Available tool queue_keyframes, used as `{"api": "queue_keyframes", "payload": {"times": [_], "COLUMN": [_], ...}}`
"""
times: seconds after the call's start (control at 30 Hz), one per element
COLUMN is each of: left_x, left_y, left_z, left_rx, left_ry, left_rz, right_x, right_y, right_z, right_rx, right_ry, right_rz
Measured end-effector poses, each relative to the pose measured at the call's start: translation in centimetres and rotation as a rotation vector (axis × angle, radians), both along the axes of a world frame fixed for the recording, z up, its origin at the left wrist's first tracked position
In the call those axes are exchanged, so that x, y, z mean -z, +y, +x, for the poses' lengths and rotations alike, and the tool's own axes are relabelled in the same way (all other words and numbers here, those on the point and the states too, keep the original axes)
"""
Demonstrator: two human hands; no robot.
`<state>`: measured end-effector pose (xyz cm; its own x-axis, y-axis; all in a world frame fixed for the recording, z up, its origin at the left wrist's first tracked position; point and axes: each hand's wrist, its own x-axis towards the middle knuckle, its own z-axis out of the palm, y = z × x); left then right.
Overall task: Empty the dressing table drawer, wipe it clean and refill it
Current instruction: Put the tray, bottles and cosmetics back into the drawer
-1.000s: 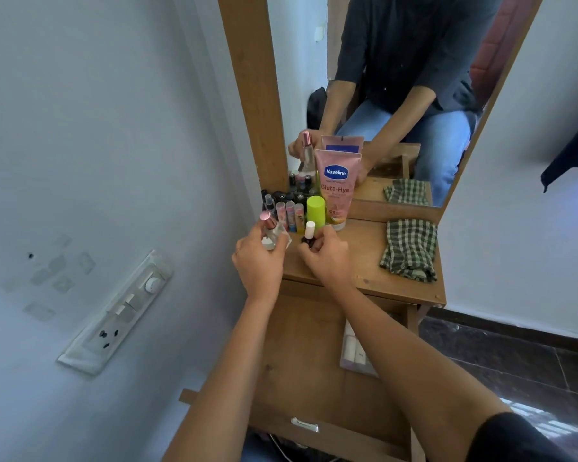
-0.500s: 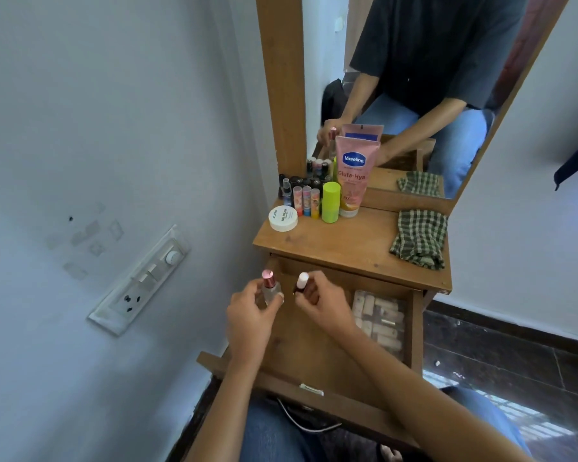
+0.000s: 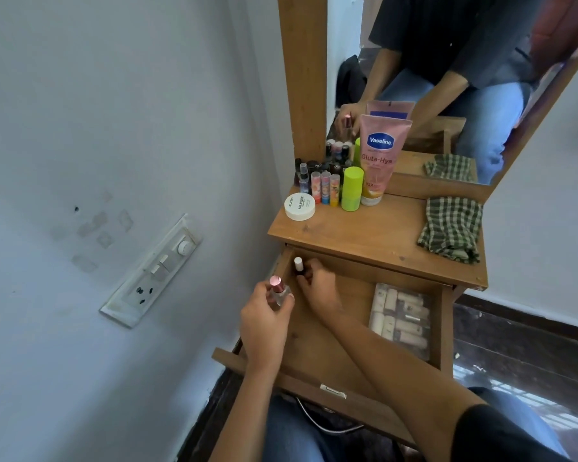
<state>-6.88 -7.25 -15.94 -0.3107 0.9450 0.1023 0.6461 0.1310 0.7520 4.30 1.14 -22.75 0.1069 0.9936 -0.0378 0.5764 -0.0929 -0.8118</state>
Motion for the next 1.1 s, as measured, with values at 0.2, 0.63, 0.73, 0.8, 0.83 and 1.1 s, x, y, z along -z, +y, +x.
{"api": "queue_keyframes", "payload": {"times": [0.2,0.63,0.73,0.8,0.83,1.1], "left_x": [0.4,0.1,0.0,-0.1,-0.1,-0.5], "left_y": [0.1,-0.1,-0.2,-0.4,-0.4,-0.5], "left_z": [-0.1,-0.1,-0.1,0.1,0.0,-3.1], "left_rx": [-0.011,-0.028,-0.014,0.016,0.038,0.190], "left_ry": [-0.017,-0.045,-0.031,-0.014,-0.006,-0.142], "left_rz": [-0.026,-0.033,-0.041,-0.064,-0.079,-0.122], "right_x": [0.2,-1.0,-1.7,-1.9,-2.1,-0.7], "right_y": [0.8,-3.6,-5.5,-5.9,-5.9,-7.2], "right_z": [-1.3,1.8,1.9,1.5,1.3,0.5], "right_rx": [0.110,-0.208,-0.471,-0.507,-0.478,-0.413], "right_ry": [0.022,0.110,0.065,0.025,0.032,-0.024], "right_rz": [-0.021,0.144,0.117,0.122,0.123,0.019]}}
